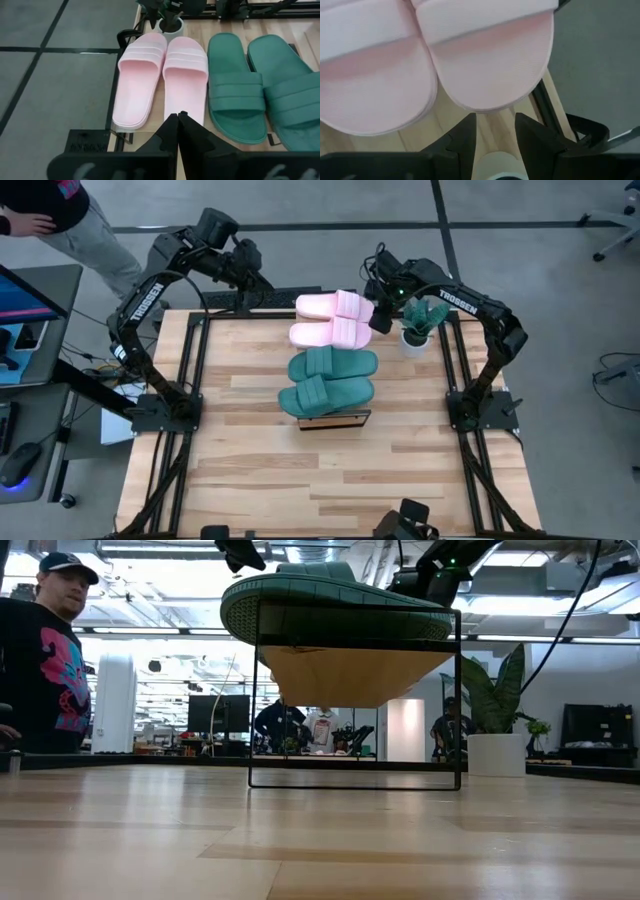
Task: Pick and place slides into the shelf
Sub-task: Adjust the slides on the shelf
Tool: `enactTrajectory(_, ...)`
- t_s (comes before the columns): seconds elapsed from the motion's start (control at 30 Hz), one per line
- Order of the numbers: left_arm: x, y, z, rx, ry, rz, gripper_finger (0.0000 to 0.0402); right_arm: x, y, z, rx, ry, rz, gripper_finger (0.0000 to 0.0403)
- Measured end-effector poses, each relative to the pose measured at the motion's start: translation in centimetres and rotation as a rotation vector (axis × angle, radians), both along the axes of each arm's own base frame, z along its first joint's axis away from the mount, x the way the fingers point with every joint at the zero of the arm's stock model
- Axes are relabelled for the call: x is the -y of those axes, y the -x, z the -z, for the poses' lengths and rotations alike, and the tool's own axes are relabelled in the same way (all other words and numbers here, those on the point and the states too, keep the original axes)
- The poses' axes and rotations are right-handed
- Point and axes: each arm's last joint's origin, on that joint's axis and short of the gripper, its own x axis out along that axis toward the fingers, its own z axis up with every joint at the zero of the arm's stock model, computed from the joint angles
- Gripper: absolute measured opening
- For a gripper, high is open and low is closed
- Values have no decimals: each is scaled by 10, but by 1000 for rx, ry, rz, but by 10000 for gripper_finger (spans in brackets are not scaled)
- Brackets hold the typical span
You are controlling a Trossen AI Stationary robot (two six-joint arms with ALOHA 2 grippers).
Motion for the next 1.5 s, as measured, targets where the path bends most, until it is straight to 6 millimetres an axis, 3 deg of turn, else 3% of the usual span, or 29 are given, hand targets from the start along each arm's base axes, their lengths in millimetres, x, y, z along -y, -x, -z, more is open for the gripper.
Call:
enactTrajectory(0.33, 0, 0, 0, 0, 0, 1, 0, -8, -16, 23, -93, -81, -37, 129)
enactTrajectory(0.5, 0, 0, 0, 0, 0, 1, 0, -7, -23, 22, -62, -30, -55, 129)
enactTrajectory(0.9, 0, 0, 0, -1, 7, 4, 0, 12, -14, 20, -46, 34, 3, 129)
enactTrajectory(1.5, 0, 0, 0, -1, 8, 3, 0, 21, -13, 18, -8, 98, 17, 129)
